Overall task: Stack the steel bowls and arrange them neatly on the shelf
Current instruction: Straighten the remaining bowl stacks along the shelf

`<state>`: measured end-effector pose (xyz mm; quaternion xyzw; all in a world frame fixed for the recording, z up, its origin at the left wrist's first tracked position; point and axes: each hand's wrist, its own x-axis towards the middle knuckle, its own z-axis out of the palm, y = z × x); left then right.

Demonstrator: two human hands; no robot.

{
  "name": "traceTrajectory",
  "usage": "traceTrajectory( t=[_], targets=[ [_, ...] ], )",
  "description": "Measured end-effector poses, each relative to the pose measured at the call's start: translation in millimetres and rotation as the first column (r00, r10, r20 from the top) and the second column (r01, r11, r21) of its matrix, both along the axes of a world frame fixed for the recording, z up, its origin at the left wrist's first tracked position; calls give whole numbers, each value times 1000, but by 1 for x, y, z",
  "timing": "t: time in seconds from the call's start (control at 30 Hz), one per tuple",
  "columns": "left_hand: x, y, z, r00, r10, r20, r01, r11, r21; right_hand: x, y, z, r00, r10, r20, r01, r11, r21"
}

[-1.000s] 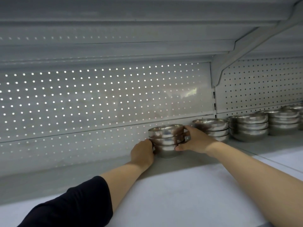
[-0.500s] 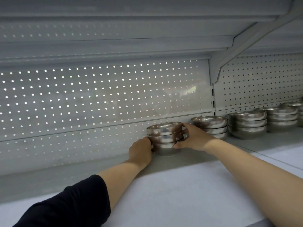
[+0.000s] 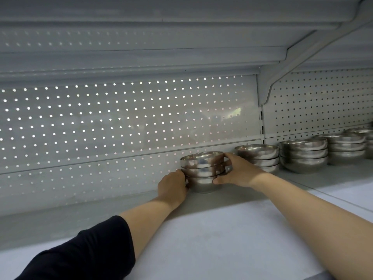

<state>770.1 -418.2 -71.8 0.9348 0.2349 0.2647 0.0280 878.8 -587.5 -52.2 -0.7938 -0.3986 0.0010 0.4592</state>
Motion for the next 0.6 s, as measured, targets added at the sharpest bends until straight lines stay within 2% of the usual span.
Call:
traceTrajectory(
  t=[0.4, 0.5, 0.6],
  targets=[
    [-6, -1, 8, 998, 21, -60, -23, 999, -29, -1, -1, 0, 999, 21, 27, -21, 1000, 3],
    [-20, 1, 15, 992, 42, -123, -41, 999, 10, -4, -3, 1, 998, -19, 56, 22, 998, -56],
    [-42, 4, 21, 979, 61, -195, -52, 997, 51, -11, -6, 4, 991, -99, 90, 116, 971, -209]
  ],
)
